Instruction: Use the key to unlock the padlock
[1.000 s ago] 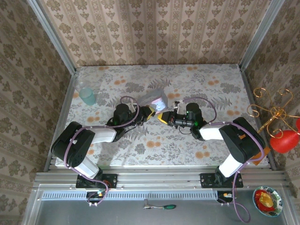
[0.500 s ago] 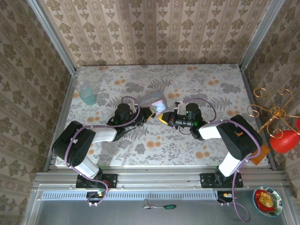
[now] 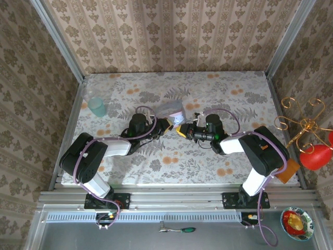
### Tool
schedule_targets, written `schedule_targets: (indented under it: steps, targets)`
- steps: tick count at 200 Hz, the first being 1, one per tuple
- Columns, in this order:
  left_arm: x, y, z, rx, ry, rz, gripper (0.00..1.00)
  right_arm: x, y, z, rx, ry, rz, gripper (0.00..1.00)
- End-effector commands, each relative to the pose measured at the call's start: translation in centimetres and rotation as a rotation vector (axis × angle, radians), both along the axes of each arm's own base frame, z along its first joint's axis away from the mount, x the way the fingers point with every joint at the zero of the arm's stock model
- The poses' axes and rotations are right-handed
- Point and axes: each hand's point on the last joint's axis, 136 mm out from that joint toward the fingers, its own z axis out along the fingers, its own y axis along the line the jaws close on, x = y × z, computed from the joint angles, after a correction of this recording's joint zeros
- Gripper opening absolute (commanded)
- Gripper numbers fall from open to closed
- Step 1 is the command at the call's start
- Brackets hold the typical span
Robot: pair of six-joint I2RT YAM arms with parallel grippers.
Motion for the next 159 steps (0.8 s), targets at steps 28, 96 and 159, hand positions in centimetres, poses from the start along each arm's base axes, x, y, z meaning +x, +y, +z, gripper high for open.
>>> schedule_targets:
  steps: [28,96,159]
  targets:
    - [-6.7,-5.5,4.9,-0.162,-0.102,-0.349,0.00,-0.7,4.4,4.1,0.083,-0.155,0.092,0.00]
    - [-6.2,-5.0,4.4,-0.179,-0.095,-0.307,0.00,-1.8,6.1,5.3,0.113,-0.167,0.116,0.00]
    - [-6.2,-5.1,4.2,-0.200,-0.085,-0.311,0.00,-1.1,4.8,4.6,0.101,-0.160,0.075,0.00]
